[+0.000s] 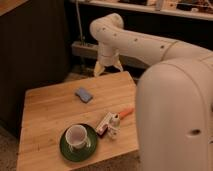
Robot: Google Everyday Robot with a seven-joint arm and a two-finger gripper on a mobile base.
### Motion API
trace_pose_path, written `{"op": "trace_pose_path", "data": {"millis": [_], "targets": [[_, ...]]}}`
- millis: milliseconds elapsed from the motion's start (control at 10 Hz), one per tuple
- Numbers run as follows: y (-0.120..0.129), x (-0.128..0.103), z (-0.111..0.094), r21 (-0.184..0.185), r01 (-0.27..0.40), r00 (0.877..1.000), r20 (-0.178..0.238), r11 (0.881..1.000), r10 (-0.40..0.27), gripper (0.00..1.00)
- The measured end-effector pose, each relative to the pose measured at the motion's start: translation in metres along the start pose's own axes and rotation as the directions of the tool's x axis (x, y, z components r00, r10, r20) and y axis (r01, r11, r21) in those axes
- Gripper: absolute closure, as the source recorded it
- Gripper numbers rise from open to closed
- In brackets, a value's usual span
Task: Move the arm in a circular motion
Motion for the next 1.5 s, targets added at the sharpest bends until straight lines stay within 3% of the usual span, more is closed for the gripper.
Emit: {"op": "trace_pose_path", "data": {"millis": [300, 400, 700, 900, 1200, 1400, 1500], "targets": [[-0.049, 0.054, 0.005, -0.003, -0.121, 0.993, -0.009, 0.993, 0.121, 0.2], [-0.071, 0.086, 0.01, 0.0, -0.179, 0.984, -0.019, 0.984, 0.179, 0.2], [-0.083, 0.158, 0.01, 0.007, -0.263, 0.964, -0.02, 0.965, 0.263, 0.2], [-0.058, 0.207, 0.001, 0.01, -0.279, 0.96, -0.012, 0.96, 0.28, 0.2], [-0.001, 0.255, -0.016, 0.022, -0.267, 0.963, -0.023, 0.963, 0.267, 0.2], [0.04, 0.281, -0.024, 0.041, -0.259, 0.962, -0.077, 0.965, 0.261, 0.2], [0.057, 0.286, -0.026, 0.029, -0.242, 0.965, -0.096, 0.97, 0.243, 0.2]]}}
